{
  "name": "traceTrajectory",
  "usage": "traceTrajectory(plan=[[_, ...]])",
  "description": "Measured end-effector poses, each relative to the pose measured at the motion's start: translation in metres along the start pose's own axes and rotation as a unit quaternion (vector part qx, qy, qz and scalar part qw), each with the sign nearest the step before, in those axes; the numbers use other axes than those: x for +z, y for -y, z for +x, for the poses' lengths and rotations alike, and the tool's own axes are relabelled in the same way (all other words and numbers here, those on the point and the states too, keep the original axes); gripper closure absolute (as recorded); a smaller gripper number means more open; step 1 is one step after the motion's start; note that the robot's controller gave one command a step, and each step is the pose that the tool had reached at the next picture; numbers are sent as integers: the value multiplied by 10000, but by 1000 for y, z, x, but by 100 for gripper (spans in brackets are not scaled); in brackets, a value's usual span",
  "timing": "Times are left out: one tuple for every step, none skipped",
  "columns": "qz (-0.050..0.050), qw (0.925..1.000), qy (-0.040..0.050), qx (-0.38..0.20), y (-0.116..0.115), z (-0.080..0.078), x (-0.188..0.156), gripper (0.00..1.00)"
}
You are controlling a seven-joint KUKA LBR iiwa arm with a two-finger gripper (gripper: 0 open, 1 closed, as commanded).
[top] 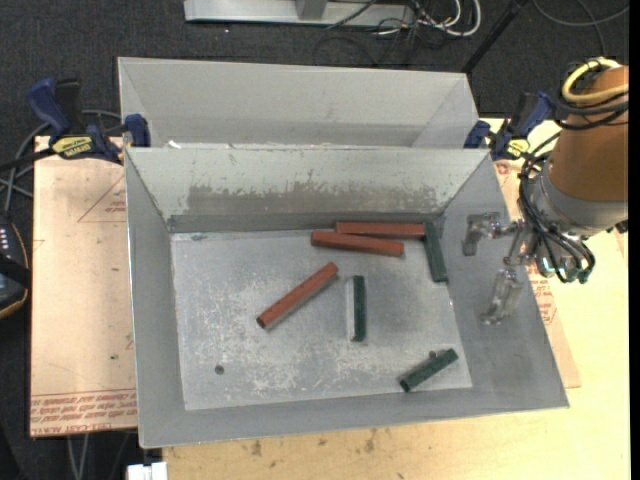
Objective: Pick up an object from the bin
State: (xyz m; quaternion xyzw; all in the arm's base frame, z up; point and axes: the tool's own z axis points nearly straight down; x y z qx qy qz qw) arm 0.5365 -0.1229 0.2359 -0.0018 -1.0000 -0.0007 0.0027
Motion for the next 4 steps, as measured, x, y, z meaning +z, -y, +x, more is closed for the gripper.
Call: traceTrajectory(plan=[[-9,9999,-21,-151,-13,46,95,0],[15,9949,95,-1006,-6,46,165,0],[8,9948,40,-1022,-6,49,166,100],[28,9914,75,-1306,18,39,30,100]])
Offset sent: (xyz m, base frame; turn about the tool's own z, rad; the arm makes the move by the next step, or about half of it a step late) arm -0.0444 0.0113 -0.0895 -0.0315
